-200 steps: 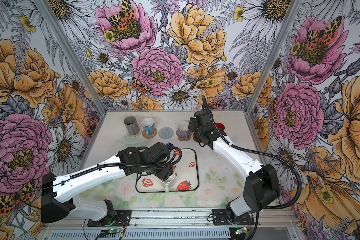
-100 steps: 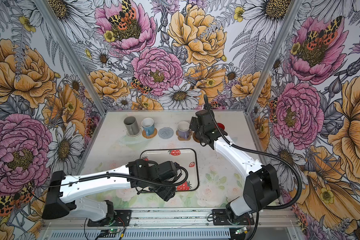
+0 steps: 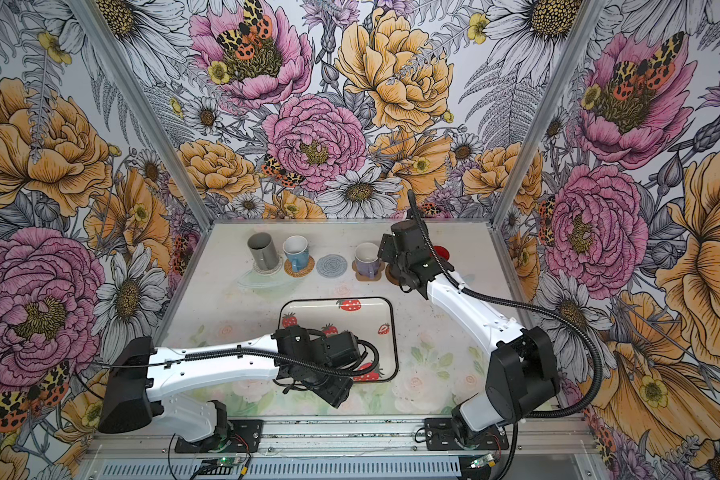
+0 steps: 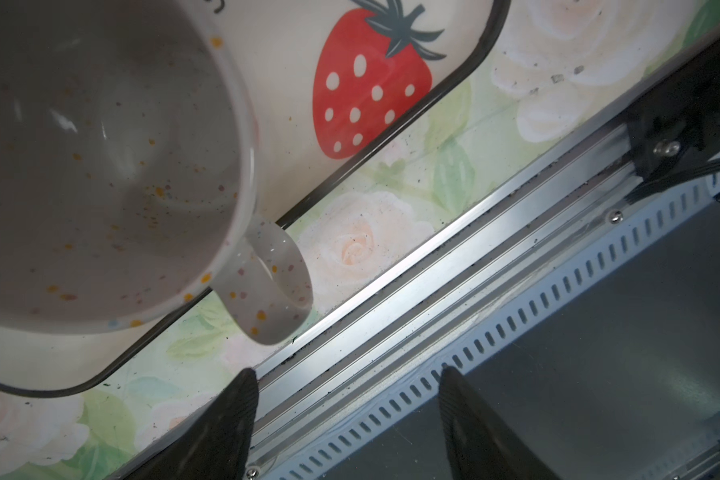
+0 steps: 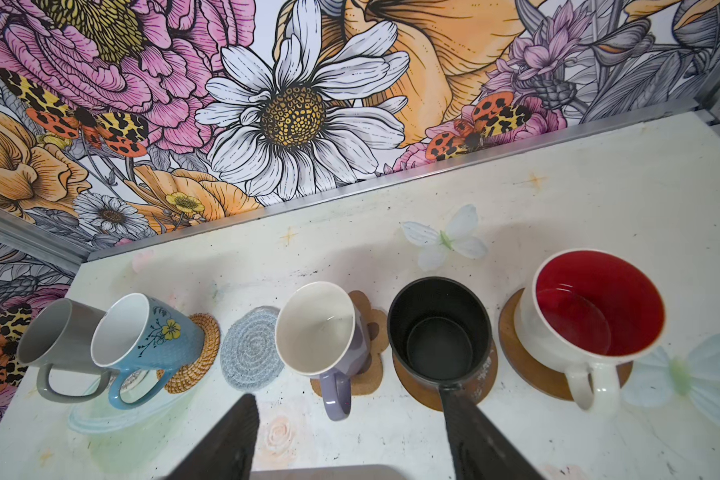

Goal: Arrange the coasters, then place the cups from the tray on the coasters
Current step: 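Lower the left gripper over the speckled white mug on the tray, then close the left gripper on the speckled mug's rim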

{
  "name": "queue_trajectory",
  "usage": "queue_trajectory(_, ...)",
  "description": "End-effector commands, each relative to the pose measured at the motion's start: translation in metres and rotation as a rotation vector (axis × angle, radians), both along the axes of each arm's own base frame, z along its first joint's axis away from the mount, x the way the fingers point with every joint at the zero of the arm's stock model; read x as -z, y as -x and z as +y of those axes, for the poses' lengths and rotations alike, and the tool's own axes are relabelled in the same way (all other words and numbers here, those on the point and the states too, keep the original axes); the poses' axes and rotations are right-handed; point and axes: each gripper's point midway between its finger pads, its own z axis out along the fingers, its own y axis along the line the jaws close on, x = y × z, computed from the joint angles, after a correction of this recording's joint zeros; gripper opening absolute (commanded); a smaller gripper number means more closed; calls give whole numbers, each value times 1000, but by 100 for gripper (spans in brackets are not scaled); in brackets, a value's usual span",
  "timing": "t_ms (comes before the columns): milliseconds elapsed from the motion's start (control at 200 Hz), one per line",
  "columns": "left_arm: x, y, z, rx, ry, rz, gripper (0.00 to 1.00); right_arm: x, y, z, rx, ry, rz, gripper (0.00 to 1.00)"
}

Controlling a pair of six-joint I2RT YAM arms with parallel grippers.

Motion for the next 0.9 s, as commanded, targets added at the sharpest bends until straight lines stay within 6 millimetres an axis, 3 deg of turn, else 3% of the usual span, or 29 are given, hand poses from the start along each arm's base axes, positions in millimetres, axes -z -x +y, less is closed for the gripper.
queue_trajectory(0,7,-14,-1,-74,12,-25,70,1,-3,0,4,-16,-5,73)
queue_trajectory(410,19,-39,-3,-166,31,-96,57,4,-9,5,-13,-33,2,73)
queue_trajectory(896,14,-69,23,-271,-4,-260,45,9,-13,10,-25,-55,12,73)
